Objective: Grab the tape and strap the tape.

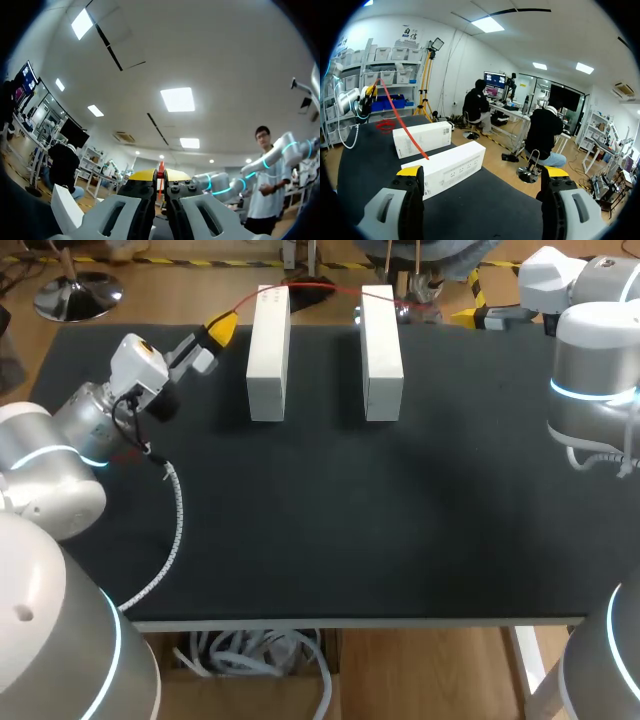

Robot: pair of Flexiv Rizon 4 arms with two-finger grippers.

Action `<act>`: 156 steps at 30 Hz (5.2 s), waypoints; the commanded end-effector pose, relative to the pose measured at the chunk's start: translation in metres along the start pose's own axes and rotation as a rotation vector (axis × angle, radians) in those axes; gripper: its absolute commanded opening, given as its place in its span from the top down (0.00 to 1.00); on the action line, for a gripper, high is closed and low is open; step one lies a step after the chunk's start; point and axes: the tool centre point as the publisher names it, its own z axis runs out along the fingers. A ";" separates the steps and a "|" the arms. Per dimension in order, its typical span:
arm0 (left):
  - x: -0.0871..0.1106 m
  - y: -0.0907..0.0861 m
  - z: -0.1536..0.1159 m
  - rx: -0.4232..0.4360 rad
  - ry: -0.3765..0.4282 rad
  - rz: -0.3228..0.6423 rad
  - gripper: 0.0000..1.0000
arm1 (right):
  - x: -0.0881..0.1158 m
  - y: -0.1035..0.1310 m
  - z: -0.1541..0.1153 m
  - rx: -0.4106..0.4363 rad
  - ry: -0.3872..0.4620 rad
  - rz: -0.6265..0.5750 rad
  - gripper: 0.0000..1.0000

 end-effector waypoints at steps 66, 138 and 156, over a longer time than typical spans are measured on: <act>-0.001 0.001 0.000 0.001 0.002 0.000 1.00 | 0.125 0.021 -0.065 -0.332 0.057 1.330 0.00; -0.001 0.001 0.000 0.001 0.002 0.000 1.00 | 0.089 0.073 -0.009 -0.595 0.054 2.276 0.00; -0.001 0.001 0.000 0.001 0.002 0.000 1.00 | 0.086 0.078 -0.004 -0.605 0.094 2.317 0.00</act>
